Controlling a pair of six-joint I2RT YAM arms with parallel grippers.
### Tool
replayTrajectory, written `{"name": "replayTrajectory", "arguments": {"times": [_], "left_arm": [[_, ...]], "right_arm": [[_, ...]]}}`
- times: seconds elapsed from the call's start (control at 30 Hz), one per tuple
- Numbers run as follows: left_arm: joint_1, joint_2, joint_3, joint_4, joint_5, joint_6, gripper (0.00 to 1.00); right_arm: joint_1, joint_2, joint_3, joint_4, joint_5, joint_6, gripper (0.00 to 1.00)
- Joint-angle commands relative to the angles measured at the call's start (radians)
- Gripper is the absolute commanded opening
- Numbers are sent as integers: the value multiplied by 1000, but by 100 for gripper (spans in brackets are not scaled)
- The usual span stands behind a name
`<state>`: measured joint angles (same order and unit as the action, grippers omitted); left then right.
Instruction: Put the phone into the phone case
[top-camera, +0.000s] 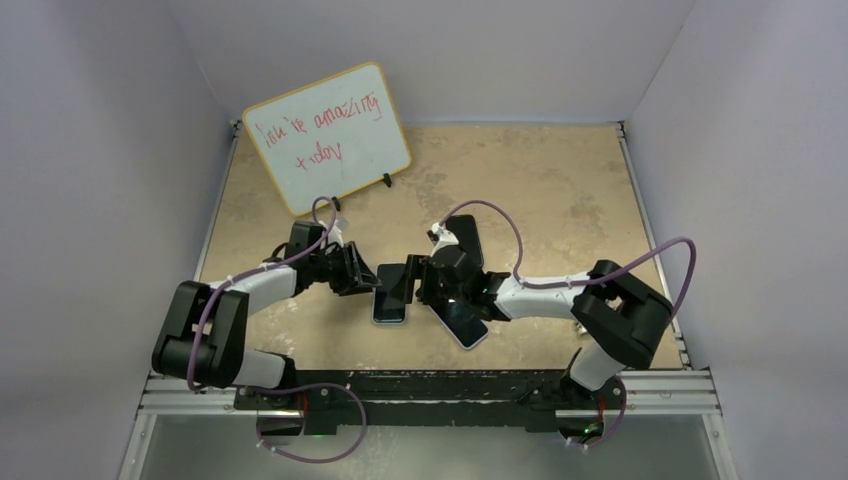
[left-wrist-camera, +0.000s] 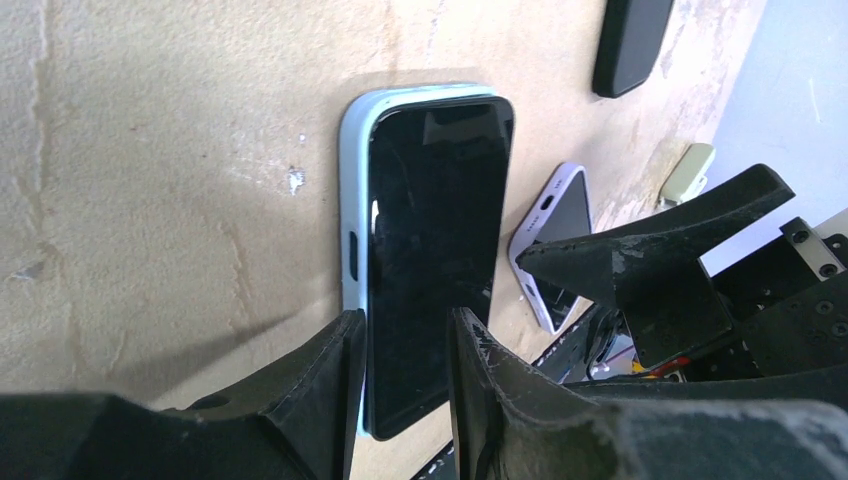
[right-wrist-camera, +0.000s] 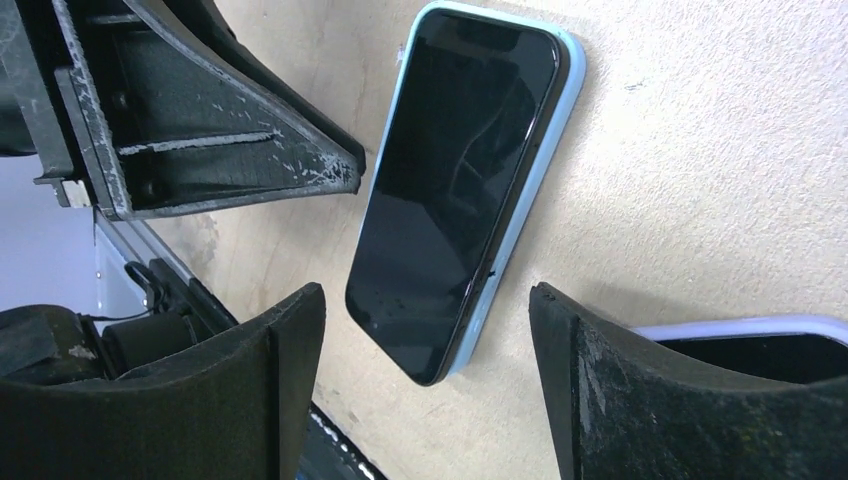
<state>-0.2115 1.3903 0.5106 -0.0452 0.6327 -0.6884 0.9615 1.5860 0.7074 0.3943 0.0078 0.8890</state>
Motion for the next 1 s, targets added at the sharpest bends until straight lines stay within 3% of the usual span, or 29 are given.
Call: {"name": "replayTrajectory", "arguments": {"times": [0.0,0.27,0.37,0.57,0.8,0.97], "left_arm": [[6,48,-9,7,-17,42,36],[6,93,-24,21,-28,49,24],[6,96,-20,18,-27,45,22],[6,90,-43,78,16,3,21],[6,64,-73,106,30,-28,20],[6,56,-87,128,31,-34,20]], "right_arm": [[-4,48,21,85,-6,13,76],[-5,158,40,203,-6,95,79],[-4,207,54,243,-93,156,75],[-20,220,42,418,-167,224,73],[-26,230,-29,737,-259,345,72],[-30,206,-18,692,-272,306,72]]}}
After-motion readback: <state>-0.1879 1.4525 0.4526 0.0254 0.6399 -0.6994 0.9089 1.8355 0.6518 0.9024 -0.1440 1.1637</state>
